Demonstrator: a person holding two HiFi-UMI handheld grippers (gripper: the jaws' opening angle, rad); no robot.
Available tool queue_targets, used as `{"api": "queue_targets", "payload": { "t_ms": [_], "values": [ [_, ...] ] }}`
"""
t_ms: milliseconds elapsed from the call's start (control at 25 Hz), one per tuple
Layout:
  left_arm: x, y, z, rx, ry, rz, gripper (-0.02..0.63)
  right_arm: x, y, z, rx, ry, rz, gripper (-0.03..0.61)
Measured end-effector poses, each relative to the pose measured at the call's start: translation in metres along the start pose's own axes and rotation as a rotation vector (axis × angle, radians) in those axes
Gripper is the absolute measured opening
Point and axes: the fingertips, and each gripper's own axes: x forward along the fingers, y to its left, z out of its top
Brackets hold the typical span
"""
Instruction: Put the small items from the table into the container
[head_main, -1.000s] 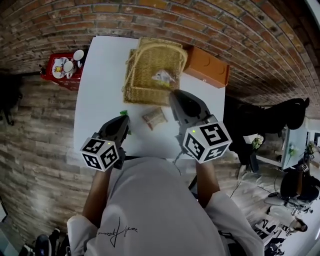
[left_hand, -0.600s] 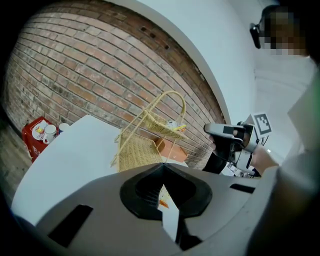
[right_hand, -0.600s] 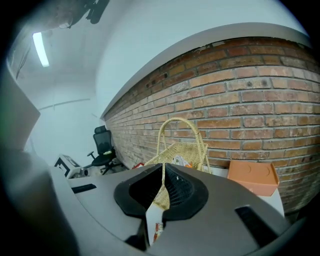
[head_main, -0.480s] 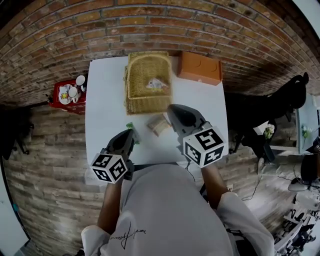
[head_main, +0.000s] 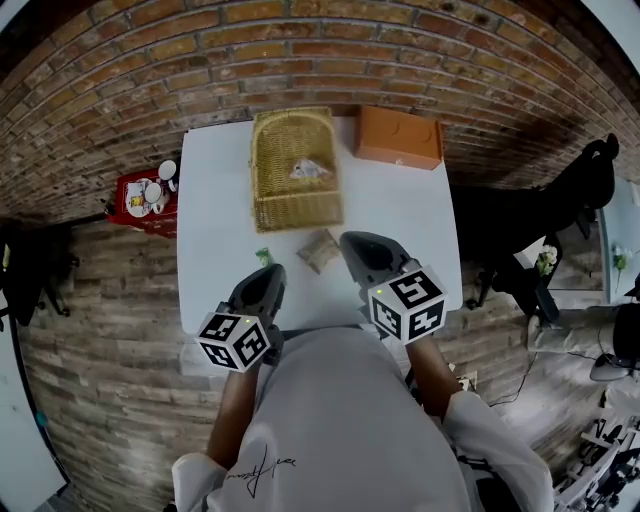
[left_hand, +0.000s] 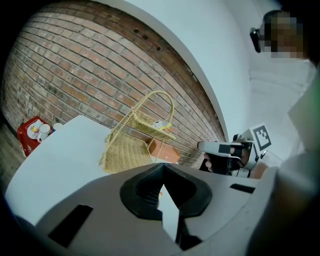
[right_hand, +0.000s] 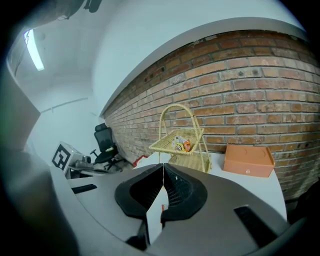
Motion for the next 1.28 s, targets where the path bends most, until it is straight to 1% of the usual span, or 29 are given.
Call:
{"api": "queue_targets", "payload": {
  "t_ms": [160,320,440,600,680,800,1040,1280],
  "values": [
    [-0.003,-0.004,-0.004,0.008,0.005,0.012,0.009,-0.003,0.002,-0.011,0.015,0.011,0.008,0.023],
    [-0.006,-0.007,-0.010,0.055,0.027,0.038,0.009,-0.005,0.004,-0.018,0.035,0.014,0.000,0.023],
    [-0.006,-0.011,-0.011,0.055,0.025,0.039,0.009,-0.007,0.007,-0.022,0.034,0.015,0.011,0.023],
    [-0.003,-0.016,-0.012,0.052,0.025,0.043,0.009,-0.010,0.018,-0.028,0.036,0.014,0.074,0.023],
    [0.002,-0.022,-0.012,0.061,0.025,0.039,0.009,-0.010,0.022,-0.034,0.028,0.031,0.096,0.023],
    [0.004,-0.029,-0.013,0.079,0.026,0.035,0.009,-0.011,0.024,-0.044,0.008,0.053,0.097,0.023],
    [0.007,-0.034,-0.015,0.104,0.038,0.048,0.009,-0.009,0.029,-0.056,0.017,0.078,0.120,0.023],
    [0.006,-0.034,-0.015,0.115,0.034,0.065,0.008,-0.008,0.024,-0.067,0.001,0.101,0.099,0.023]
  ]
}}
